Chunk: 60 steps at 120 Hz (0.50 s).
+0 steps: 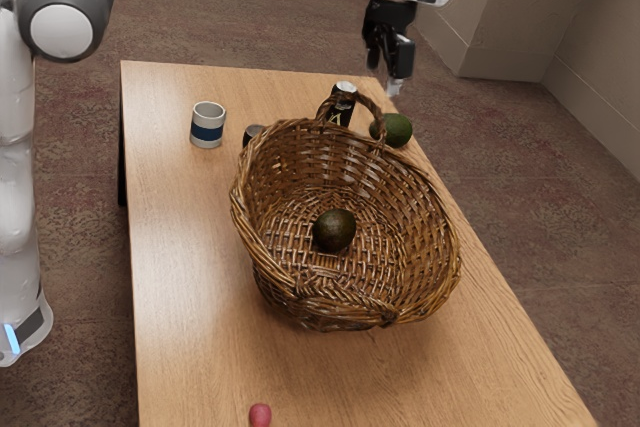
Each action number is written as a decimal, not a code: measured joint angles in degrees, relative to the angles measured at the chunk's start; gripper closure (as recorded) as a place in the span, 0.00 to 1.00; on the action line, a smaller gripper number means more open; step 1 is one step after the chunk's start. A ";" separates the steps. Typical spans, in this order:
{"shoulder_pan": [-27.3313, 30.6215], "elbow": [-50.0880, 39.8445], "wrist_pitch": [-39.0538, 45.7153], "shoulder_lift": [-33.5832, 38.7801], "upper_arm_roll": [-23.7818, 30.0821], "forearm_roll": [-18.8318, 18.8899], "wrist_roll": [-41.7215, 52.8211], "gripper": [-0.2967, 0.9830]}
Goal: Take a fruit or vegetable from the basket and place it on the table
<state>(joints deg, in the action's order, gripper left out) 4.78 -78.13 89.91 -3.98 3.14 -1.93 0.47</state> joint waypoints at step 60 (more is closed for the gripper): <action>-12.53 3.22 0.83 -3.70 0.84 2.49 1.14 0.23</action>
<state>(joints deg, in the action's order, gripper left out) -7.75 -74.91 90.74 -7.68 3.97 0.56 1.61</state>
